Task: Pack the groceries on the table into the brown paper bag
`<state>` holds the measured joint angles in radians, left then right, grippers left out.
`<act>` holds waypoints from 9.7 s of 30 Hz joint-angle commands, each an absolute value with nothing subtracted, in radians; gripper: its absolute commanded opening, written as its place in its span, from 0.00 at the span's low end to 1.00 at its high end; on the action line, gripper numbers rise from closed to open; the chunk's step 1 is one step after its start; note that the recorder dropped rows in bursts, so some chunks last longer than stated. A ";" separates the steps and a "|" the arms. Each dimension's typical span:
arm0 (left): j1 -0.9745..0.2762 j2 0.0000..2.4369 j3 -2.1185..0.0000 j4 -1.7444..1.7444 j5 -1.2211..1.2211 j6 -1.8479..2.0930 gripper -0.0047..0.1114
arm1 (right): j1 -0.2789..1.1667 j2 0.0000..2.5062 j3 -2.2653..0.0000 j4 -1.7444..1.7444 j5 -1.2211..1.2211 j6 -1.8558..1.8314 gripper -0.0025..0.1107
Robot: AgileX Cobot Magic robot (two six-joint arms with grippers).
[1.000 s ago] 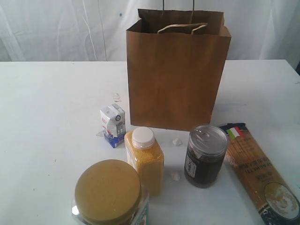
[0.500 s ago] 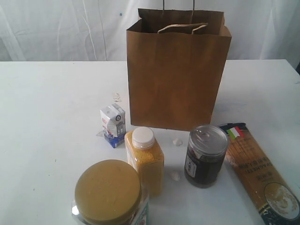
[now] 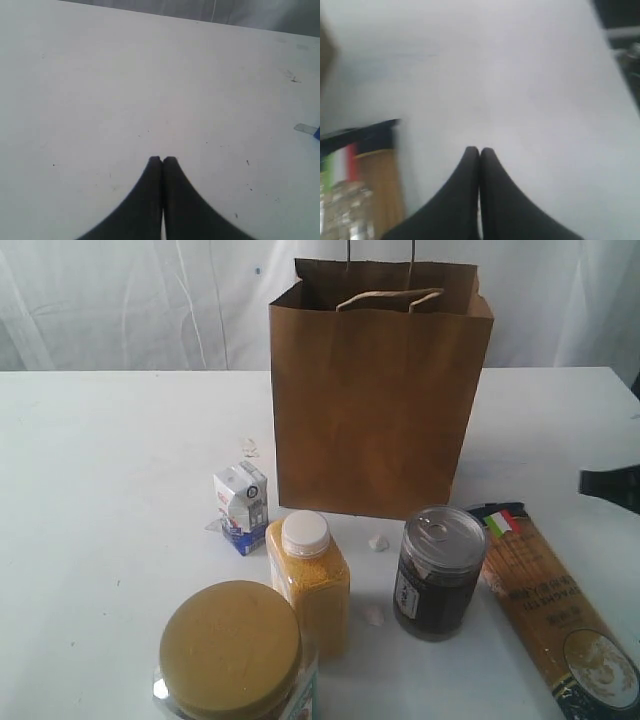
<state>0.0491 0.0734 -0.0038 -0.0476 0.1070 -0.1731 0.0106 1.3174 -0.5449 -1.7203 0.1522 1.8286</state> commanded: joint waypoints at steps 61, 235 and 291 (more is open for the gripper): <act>0.045 0.069 0.000 -0.058 0.103 -0.179 0.04 | 0.401 1.475 -0.835 0.388 0.543 -0.527 0.83; 0.045 0.069 0.000 -0.058 0.099 -0.179 0.04 | 0.349 1.540 -1.180 -0.216 -0.060 0.000 0.76; 0.045 0.069 0.000 -0.058 0.099 -0.179 0.04 | 0.063 0.285 -0.358 -0.756 0.290 0.853 0.02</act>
